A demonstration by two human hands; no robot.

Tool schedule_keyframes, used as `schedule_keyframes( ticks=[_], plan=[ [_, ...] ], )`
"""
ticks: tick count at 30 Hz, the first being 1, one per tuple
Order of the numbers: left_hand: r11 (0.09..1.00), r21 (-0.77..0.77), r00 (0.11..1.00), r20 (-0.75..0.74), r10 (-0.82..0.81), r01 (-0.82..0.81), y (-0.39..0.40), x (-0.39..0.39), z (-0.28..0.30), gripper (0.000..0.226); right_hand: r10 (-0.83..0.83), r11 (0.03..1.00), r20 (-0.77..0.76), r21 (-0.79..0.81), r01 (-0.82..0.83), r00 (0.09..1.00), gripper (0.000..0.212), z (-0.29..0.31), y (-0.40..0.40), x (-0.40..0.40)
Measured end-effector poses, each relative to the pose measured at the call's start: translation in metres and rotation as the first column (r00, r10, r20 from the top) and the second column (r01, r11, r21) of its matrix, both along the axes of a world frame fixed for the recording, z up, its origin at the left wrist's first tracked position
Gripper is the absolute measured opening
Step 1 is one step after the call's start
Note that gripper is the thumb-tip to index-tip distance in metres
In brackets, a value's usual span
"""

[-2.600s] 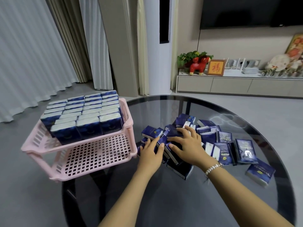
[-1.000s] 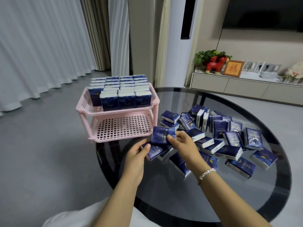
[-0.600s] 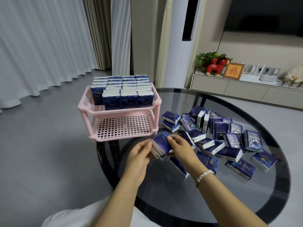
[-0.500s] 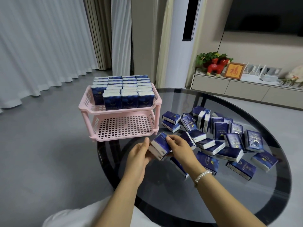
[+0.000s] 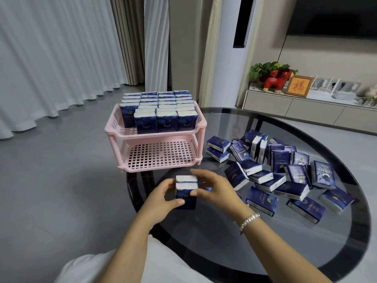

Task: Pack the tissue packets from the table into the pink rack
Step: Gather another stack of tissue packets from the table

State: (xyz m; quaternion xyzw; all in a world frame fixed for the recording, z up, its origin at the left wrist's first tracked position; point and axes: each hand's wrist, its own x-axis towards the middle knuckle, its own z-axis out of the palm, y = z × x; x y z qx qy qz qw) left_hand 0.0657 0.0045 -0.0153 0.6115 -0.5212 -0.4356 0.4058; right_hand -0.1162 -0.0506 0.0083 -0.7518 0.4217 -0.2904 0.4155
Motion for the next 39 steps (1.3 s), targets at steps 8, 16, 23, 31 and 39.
schedule_keyframes(
  ticks=[8,16,23,31,39],
  plan=[
    [0.999,-0.026,0.996,0.092,-0.016,0.019,-0.003,-0.001,-0.005,0.057,0.093,0.994,-0.133,-0.053,-0.100,0.987,0.052,-0.002,-0.001,-0.003],
    [0.985,0.004,0.964,-0.205,0.171,-0.174,-0.012,-0.009,-0.001,0.030,-0.309,0.941,-0.436,-0.268,0.206,0.845,0.046,-0.004,-0.036,-0.022],
    [0.981,0.060,0.930,-0.314,0.193,-0.184,-0.009,-0.003,-0.007,0.024,-0.032,0.999,-0.645,-0.006,0.037,0.764,0.068,-0.003,-0.046,-0.007],
    [0.980,0.079,0.914,-0.354,0.197,-0.181,-0.006,-0.003,-0.009,0.027,-0.021,0.990,-0.585,0.101,0.098,0.811,0.049,-0.001,-0.043,-0.009],
    [0.974,0.104,0.871,-0.435,0.228,-0.203,-0.005,-0.005,-0.005,0.028,-0.469,0.855,0.205,0.348,0.383,0.859,0.023,-0.007,-0.012,0.000]
  ],
)
